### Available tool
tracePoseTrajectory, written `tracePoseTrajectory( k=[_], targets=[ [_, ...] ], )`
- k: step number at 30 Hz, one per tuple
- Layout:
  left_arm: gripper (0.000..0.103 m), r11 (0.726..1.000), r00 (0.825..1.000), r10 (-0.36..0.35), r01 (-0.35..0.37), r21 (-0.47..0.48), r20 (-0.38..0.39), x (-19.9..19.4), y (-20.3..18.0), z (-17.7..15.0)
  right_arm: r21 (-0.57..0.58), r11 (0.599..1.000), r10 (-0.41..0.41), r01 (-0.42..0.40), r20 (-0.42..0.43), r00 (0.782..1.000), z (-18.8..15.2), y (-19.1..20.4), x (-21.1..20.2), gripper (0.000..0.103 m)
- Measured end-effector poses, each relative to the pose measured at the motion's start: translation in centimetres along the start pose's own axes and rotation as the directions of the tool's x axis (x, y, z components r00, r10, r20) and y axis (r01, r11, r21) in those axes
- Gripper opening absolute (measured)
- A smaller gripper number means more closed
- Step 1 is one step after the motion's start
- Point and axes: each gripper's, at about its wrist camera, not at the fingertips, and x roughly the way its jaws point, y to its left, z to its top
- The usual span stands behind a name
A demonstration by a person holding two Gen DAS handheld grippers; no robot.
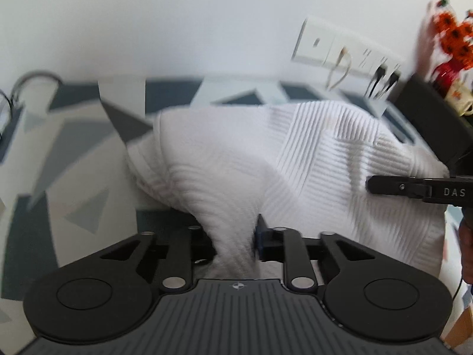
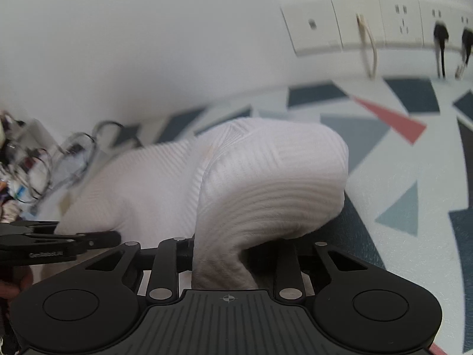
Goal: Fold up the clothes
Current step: 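Pinch the folded sweater edge with both grippers and lift it, then carry the folded sweater with both grippers toward the chair of stacked clothes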
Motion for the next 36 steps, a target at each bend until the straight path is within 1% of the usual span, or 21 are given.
tracePoseTrajectory(
  k=[2, 5, 6, 9, 11, 13, 15, 18, 19, 21, 23, 26, 28, 30, 32, 34, 36],
  targets=[
    [0.018, 1.000, 0.998, -0.010, 0.010, -0.011, 0.067, -2.3, -0.4, 0.5, 0.009, 1.000, 0.019, -0.019, 0.044, 0.999, 0.6, 0.6, -1.6, 0.024],
    [0.018, 0.998, 0.987, -0.012, 0.021, -0.052, 0.160, -5.3, -0.5, 1.4, 0.026, 0.998, 0.048, -0.052, 0.132, 0.990, 2.1, 1.5, -4.1, 0.024],
    [0.018, 0.998, 0.985, 0.013, -0.002, -0.062, 0.174, -6.1, -0.4, 1.8, 0.001, 0.998, 0.055, -0.056, 0.160, 0.986, 2.6, 1.9, -4.8, 0.024],
    [0.018, 0.996, 0.973, 0.035, -0.017, -0.082, 0.226, -8.2, -0.4, 2.3, -0.096, 0.993, 0.085, -0.065, 0.225, 0.971, 4.2, 3.5, -6.7, 0.024],
    [0.018, 0.994, 0.966, 0.073, -0.051, -0.094, 0.248, -9.6, -0.8, 2.0, -0.154, 0.985, 0.117, -0.080, 0.248, 0.962, 4.9, 4.4, -7.5, 0.024],
    [0.018, 0.989, 0.957, 0.119, -0.092, -0.112, 0.264, -10.9, -1.4, 1.5, -0.188, 0.975, 0.165, -0.120, 0.243, 0.956, 5.3, 5.0, -7.8, 0.024],
    [0.018, 0.979, 0.947, 0.172, -0.134, -0.152, 0.270, -12.7, -1.9, 0.5, -0.211, 0.962, 0.219, -0.172, 0.226, 0.949, 5.5, 5.4, -7.9, 0.024],
    [0.018, 0.954, 0.929, 0.256, -0.197, -0.228, 0.267, -15.3, -3.1, -1.3, -0.250, 0.933, 0.304, -0.257, 0.171, 0.937, 5.5, 5.7, -7.8, 0.024],
    [0.017, 0.939, 0.918, 0.290, -0.220, -0.263, 0.269, -16.8, -3.7, -2.2, -0.250, 0.923, 0.335, -0.293, 0.142, 0.932, 5.4, 5.7, -7.6, 0.024],
    [0.017, 0.905, 0.891, 0.363, -0.267, -0.332, 0.272, -19.4, -5.2, -4.2, -0.236, 0.893, 0.410, -0.384, 0.070, 0.909, 5.1, 5.6, -7.2, 0.024],
    [0.017, 0.860, 0.861, 0.439, -0.319, -0.399, 0.258, -21.6, -6.8, -6.6, -0.236, 0.851, 0.482, -0.469, -0.004, 0.876, 4.5, 6.0, -7.0, 0.024],
    [0.017, 0.778, 0.826, 0.529, -0.380, -0.501, 0.196, -24.4, -8.7, -10.4, -0.314, 0.768, 0.556, -0.559, -0.108, 0.824, 3.0, 8.2, -7.7, 0.024],
    [0.017, 0.716, 0.807, 0.572, -0.404, -0.570, 0.145, -26.8, -9.5, -12.9, -0.333, 0.705, 0.605, -0.626, -0.176, 0.776, 2.1, 9.9, -8.0, 0.024],
    [0.017, 0.655, 0.768, 0.628, -0.437, -0.616, 0.123, -29.8, -10.5, -15.5, -0.335, 0.649, 0.642, -0.683, -0.240, 0.728, 1.0, 12.2, -8.2, 0.024],
    [0.017, 0.590, 0.725, 0.682, -0.466, -0.659, 0.097, -32.8, -11.6, -18.2, -0.313, 0.599, 0.675, -0.737, -0.298, 0.675, -0.1, 14.7, -8.1, 0.024],
    [0.017, 0.525, 0.680, 0.729, -0.476, -0.706, 0.084, -35.6, -12.2, -20.8, -0.285, 0.552, 0.699, -0.784, -0.354, 0.621, -1.5, 17.5, -8.1, 0.024],
    [0.017, 0.461, 0.634, 0.770, -0.485, -0.743, 0.063, -38.4, -12.8, -23.4, -0.291, 0.497, 0.711, -0.817, -0.403, 0.576, -3.1, 20.7, -8.7, 0.024]
  ],
)
